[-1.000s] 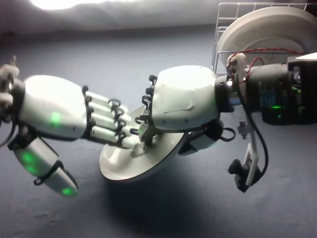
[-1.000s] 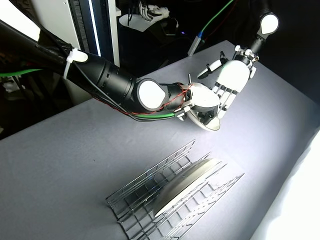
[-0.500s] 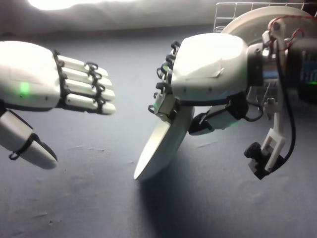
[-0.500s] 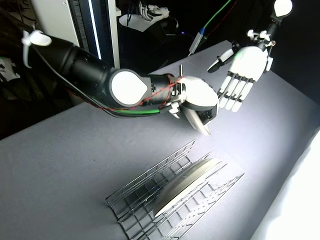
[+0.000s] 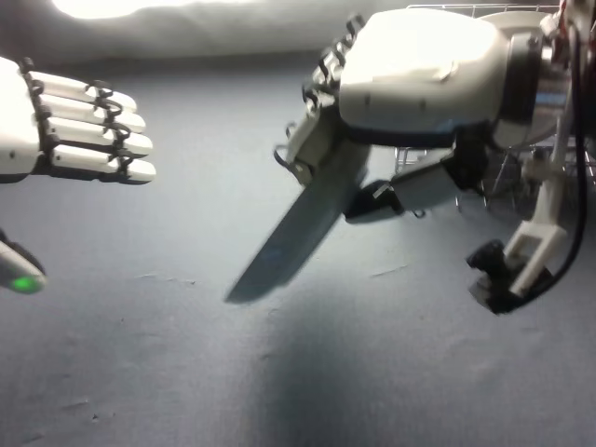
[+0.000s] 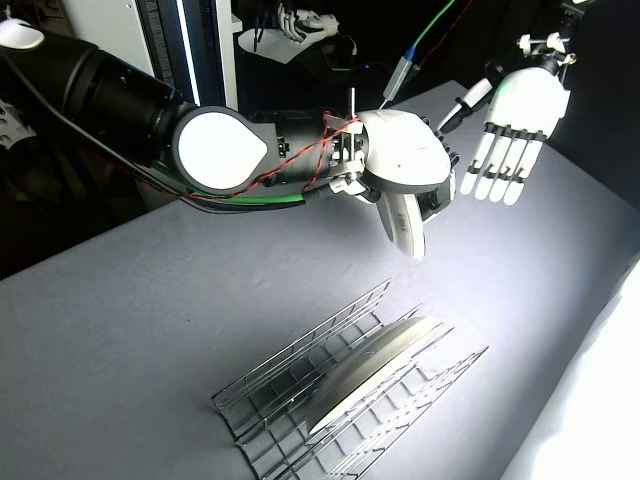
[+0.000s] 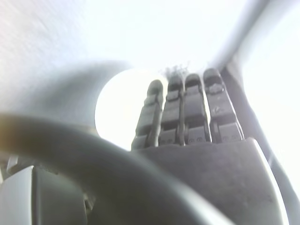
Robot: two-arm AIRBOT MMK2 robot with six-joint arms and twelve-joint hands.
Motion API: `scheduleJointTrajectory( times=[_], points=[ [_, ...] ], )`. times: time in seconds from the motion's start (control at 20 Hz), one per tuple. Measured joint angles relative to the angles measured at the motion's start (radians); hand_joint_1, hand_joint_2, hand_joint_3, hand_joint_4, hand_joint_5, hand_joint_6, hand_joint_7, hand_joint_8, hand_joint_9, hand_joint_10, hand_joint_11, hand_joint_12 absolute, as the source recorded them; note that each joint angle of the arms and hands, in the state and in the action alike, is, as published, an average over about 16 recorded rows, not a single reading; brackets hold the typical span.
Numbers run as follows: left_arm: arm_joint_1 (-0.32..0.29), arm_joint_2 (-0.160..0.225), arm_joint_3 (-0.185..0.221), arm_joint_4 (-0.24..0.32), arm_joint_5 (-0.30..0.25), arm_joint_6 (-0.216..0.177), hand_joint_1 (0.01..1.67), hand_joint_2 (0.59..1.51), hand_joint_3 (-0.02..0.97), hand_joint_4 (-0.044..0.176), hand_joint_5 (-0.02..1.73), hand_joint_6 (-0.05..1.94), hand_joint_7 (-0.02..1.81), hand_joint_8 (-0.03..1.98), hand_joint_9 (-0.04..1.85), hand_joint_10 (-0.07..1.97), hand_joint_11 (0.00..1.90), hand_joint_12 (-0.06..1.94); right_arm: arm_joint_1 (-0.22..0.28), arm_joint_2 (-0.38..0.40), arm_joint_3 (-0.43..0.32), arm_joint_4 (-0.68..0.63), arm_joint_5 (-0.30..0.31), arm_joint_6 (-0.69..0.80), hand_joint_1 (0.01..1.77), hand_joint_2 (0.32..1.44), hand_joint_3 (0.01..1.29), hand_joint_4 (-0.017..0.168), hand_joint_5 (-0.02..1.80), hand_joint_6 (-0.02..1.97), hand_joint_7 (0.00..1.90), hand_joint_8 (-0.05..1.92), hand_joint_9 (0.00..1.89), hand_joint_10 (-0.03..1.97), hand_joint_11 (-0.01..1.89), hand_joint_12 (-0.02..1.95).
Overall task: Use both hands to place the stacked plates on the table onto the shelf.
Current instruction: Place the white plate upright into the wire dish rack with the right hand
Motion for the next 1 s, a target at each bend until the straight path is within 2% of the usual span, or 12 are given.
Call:
scheduleJointTrajectory(
  times=[0.35,0.65,1.0],
  points=[
    [0.004,0.027,0.03,0.024,-0.014,0.003,0.02,1.069,0.0,0.008,0.05,0.02,0.02,0.02,0.02,-0.05,0.01,0.01,0.055,0.024,-0.031,0.243,-0.058,0.006,1.21,0.98,0.01,0.017,1.0,0.93,1.07,0.82,1.22,0.12,0.85,1.25],
    [0.006,0.029,0.059,0.039,-0.025,0.007,0.02,1.069,0.0,0.008,0.04,0.02,0.02,0.02,0.02,-0.05,0.01,0.01,0.108,0.029,-0.038,0.475,-0.167,0.016,1.27,0.98,0.01,0.009,0.99,0.94,1.07,0.8,1.11,0.5,0.84,1.24],
    [-0.011,0.027,0.072,0.069,-0.038,-0.013,0.02,1.069,0.001,0.008,0.04,0.02,0.02,0.02,0.02,-0.05,0.01,0.01,0.162,0.03,-0.039,0.688,-0.301,0.026,1.35,0.98,0.01,-0.003,0.98,0.95,1.06,0.78,0.98,0.94,0.83,1.23]
  ],
)
